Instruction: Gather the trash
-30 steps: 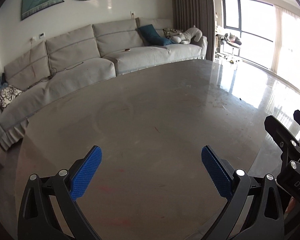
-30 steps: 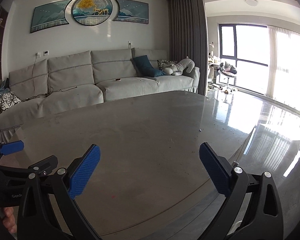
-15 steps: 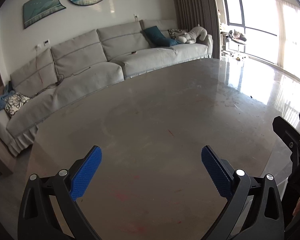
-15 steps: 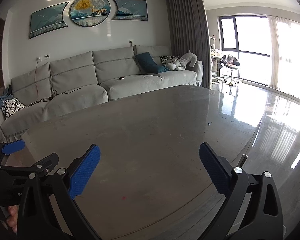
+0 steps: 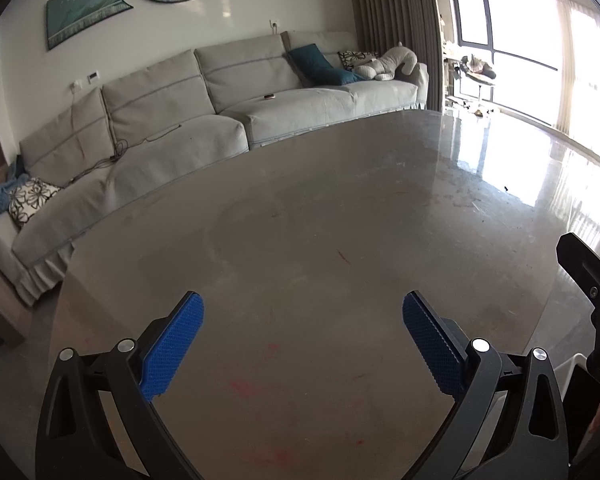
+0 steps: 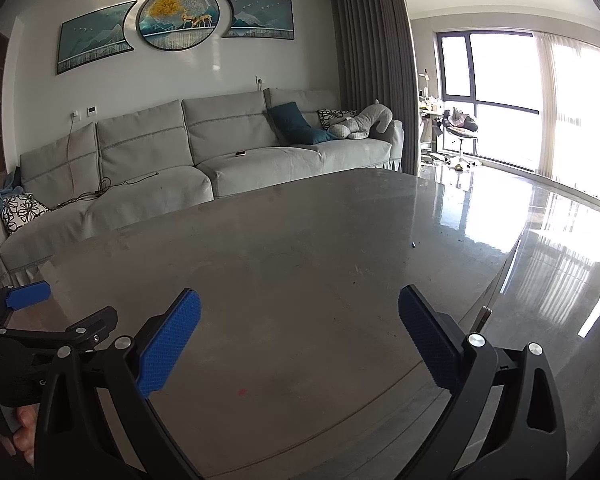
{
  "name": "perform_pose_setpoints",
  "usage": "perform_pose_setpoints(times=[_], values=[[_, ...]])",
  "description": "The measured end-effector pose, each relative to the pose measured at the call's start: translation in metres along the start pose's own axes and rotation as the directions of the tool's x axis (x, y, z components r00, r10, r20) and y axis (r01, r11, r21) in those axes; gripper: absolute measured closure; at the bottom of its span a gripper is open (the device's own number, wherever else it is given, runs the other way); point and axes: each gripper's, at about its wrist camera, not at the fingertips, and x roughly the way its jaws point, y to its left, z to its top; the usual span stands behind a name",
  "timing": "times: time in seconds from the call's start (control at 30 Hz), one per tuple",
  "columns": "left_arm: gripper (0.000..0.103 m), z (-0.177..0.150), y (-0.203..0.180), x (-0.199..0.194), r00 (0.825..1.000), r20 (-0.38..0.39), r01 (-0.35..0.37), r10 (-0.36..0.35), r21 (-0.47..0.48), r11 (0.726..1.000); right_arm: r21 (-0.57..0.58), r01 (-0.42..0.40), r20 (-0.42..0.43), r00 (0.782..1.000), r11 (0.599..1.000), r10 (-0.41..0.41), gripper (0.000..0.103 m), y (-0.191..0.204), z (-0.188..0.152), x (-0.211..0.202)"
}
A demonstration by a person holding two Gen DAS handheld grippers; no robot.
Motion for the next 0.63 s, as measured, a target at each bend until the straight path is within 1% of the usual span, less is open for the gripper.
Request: perform_pose_setpoints(times=[0.23, 0.43, 0.63], values=[[0.005, -0.0010, -0.0013, -0.0031, 1.000, 0.011, -0.011, 0.011, 0.008, 1.000, 0.001, 0.001, 0.000, 1.000, 1.000, -0.001, 0.005, -0.0008, -0.0014, -0.0008], [0.005, 0.0007, 0.0008, 0.0006, 1.000, -0.012, 0.000, 0.000, -0.009, 1.000, 0.008, 0.001, -0.002, 1.000, 1.000, -0.001, 0.005, -0.0031, -0.0034, -0.0018], [0.005, 0.0000, 0.0001, -0.0006, 1.000, -0.008, -0.008, 0.008, 0.001, 1.000, -0.017, 0.007, -0.001, 1.000, 1.000, -0.007, 0.005, 0.0017, -0.0054, -0.0019]])
